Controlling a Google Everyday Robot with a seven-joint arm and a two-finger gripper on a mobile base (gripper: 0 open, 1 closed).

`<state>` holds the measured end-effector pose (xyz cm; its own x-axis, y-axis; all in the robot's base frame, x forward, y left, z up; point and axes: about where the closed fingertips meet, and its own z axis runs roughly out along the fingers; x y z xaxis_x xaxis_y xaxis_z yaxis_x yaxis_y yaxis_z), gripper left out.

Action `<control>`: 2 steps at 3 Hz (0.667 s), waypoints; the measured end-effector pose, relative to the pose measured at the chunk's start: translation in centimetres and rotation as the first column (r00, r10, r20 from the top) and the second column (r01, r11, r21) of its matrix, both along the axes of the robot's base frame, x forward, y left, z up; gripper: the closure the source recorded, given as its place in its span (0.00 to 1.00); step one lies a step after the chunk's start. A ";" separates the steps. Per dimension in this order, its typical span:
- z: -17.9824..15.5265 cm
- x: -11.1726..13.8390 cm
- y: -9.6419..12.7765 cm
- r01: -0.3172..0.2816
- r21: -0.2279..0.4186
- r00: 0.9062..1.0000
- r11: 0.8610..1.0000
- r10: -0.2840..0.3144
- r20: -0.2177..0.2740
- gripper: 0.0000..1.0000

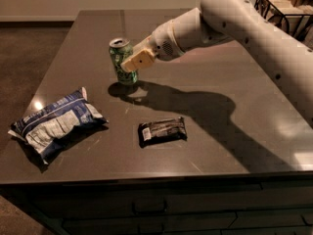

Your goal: Move green can near blue chip bag

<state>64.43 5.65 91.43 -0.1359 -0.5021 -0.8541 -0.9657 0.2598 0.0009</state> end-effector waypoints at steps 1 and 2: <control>-1.1 -3.1 0.4 -0.055 0.040 0.998 0.998 0.056 -0.032 0.84; -1.4 -5.3 1.2 -0.115 0.079 0.992 0.990 0.118 -0.035 0.60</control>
Offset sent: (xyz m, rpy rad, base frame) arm -0.0784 0.0168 -0.0157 0.1242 0.0388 0.1877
